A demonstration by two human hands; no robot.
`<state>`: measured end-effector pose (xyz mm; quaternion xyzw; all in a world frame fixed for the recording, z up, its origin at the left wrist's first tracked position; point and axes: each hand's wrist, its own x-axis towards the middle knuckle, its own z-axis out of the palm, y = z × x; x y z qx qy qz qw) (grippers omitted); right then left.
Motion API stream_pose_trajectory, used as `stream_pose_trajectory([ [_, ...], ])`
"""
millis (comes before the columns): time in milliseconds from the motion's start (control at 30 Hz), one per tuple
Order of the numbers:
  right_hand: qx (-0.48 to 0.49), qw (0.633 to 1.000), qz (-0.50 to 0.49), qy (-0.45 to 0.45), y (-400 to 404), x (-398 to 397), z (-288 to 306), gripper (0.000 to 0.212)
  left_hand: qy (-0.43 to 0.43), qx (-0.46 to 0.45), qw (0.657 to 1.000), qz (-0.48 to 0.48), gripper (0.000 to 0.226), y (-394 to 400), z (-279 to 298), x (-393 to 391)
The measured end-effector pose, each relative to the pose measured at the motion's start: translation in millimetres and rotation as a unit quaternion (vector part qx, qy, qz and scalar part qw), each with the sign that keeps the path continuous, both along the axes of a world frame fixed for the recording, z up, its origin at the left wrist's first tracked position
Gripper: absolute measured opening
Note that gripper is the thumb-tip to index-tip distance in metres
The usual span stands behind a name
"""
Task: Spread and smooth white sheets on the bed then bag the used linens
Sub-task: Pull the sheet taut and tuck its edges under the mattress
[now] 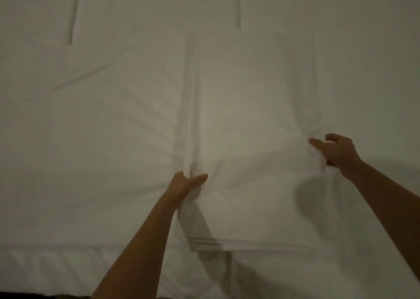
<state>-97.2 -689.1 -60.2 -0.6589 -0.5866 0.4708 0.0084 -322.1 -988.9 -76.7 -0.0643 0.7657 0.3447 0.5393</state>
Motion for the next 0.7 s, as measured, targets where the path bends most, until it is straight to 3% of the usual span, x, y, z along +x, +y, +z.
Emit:
stream_pose_trajectory([
  [133,-0.161,0.987,0.001,0.031,-8,20,5,0.025,-0.047,-0.023,0.999,-0.006,0.074,-25,4,20],
  [267,-0.110,0.993,0.025,0.045,-16,25,3,0.030,-0.056,-0.023,0.998,-0.017,0.064,-32,5,20],
  [500,-0.089,0.995,0.030,0.043,-18,4,17,0.049,-0.060,-0.083,0.990,-0.096,0.092,-44,11,25],
  [700,-0.055,0.994,0.031,0.094,-30,-22,50,0.048,-0.060,-0.132,0.965,-0.217,0.054,-38,19,7],
])
